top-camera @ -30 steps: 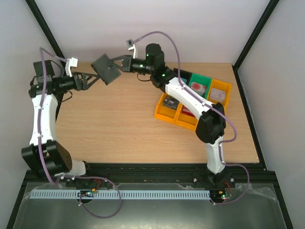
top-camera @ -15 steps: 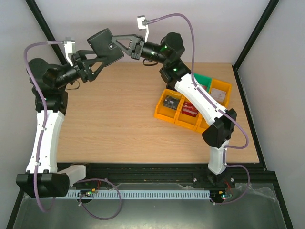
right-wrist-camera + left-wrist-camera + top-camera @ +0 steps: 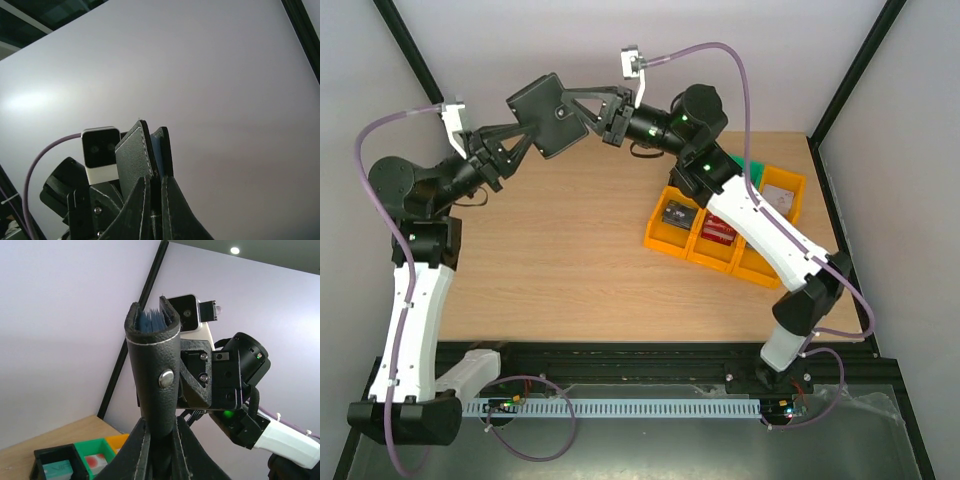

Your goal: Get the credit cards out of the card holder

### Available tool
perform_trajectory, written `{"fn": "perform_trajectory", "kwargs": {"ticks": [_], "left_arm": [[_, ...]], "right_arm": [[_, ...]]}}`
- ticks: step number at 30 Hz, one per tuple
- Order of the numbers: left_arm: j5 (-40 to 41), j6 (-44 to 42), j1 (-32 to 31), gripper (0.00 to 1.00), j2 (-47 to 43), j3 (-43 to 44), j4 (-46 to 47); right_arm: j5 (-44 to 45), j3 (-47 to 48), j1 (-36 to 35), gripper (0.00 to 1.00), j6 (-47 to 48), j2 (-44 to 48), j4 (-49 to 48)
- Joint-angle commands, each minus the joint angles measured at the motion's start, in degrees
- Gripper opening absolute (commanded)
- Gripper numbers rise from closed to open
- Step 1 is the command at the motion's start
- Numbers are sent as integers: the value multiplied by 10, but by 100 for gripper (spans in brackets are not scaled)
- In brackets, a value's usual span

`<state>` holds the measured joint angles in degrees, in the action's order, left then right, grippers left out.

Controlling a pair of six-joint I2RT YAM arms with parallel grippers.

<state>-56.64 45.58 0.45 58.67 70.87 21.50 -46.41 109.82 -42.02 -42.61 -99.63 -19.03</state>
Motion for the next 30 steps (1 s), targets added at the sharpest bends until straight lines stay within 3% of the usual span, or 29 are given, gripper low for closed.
{"fn": "perform_trajectory", "kwargs": {"ticks": [1, 6, 8, 9, 10, 14, 19, 25, 30], "left_arm": [[45, -62, -21, 2, -30, -16, -73], [95, -63, -44, 2, -61, -69, -13], [130, -60, -46, 2, -66, -78, -36], [156, -68, -46, 2, -68, -80, -66], [184, -88, -48, 2, -71, -81, -99], [297, -185, -79, 2, -79, -79, -200], [361, -235, -113, 2, -85, -88, -256], [367, -245, -111, 2, -84, -83, -252], [362, -246, -107, 2, -90, -87, -250]], "right_arm": [[44, -44, -22, 2, 50, 52, 34], [39, -64, -33, 3, 92, 72, 83], [90, -61, -33, 36, 138, 87, 144], [162, -61, -33, 47, 164, 99, 176], [220, -61, -33, 52, 191, 113, 207], [393, -49, -37, 51, 293, 137, 302], [476, -46, -95, 45, 355, 116, 343], [468, -2, -130, 52, 400, 58, 348], [441, 47, -141, 52, 399, -1, 358]]}}
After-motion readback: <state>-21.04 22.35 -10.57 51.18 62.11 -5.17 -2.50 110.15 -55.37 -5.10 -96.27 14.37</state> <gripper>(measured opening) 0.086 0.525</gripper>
